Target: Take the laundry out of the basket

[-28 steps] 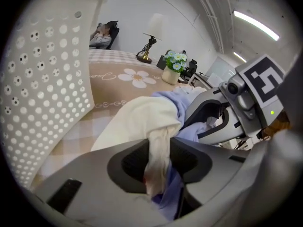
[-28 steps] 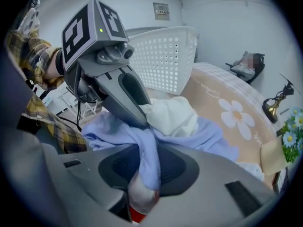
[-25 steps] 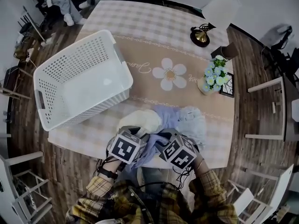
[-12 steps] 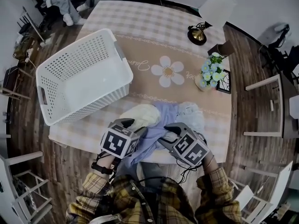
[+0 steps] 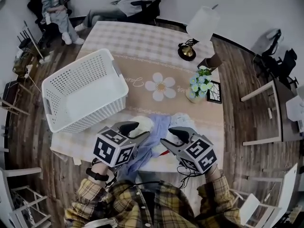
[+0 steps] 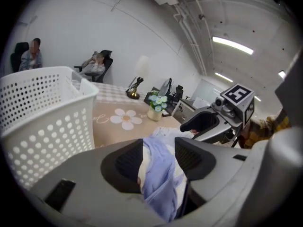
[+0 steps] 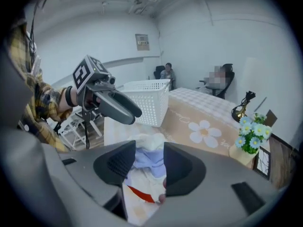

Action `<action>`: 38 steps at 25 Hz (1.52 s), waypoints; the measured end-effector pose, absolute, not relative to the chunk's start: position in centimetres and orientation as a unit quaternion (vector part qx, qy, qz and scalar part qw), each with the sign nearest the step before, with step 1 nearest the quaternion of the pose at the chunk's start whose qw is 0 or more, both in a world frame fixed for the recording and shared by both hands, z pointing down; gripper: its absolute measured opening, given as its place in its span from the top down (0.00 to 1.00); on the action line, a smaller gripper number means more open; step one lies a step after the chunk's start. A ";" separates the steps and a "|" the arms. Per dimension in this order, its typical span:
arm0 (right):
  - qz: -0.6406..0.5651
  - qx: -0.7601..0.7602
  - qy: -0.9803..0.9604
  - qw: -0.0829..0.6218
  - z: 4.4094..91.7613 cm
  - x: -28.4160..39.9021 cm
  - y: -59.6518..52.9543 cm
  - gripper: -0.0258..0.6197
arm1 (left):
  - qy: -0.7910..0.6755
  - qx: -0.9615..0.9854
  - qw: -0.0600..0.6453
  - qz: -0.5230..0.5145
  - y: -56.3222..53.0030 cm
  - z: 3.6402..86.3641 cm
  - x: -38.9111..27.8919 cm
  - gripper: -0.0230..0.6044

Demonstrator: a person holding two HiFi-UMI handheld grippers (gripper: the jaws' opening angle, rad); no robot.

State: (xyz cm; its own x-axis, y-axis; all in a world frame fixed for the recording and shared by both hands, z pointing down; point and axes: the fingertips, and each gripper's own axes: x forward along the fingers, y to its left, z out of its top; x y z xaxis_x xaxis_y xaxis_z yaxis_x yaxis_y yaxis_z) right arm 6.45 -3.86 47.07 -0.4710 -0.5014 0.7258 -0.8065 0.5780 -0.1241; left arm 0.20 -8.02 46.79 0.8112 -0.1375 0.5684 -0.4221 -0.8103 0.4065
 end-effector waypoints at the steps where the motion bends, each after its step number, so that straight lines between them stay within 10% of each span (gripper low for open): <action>1: 0.234 0.406 -0.829 0.305 45.9 6.5 -4.2 0.63 | -0.148 0.920 0.260 0.253 -8.0 45.5 0.5 0.56; 13: 0.160 0.493 -0.853 0.067 30.8 6.2 -6.8 0.79 | -0.128 0.975 0.168 0.075 -7.5 31.4 2.3 0.64; 21: 0.110 0.516 -0.849 0.028 27.0 4.9 -6.1 0.95 | -0.133 0.979 0.154 -0.002 -7.0 27.6 1.8 0.93; 38: 0.124 0.506 -0.853 0.010 26.5 4.5 -6.3 0.95 | -0.112 0.984 0.139 -0.007 -6.8 26.3 2.6 0.94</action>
State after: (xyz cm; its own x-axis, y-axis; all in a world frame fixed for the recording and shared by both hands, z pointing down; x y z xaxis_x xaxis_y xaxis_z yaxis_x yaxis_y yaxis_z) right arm 4.50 -6.29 26.50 -0.4872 -0.8616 0.1423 -0.8666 0.4569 -0.2006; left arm 2.64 -6.81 26.30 0.9750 -0.2216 0.0164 -0.2174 -0.9363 0.2757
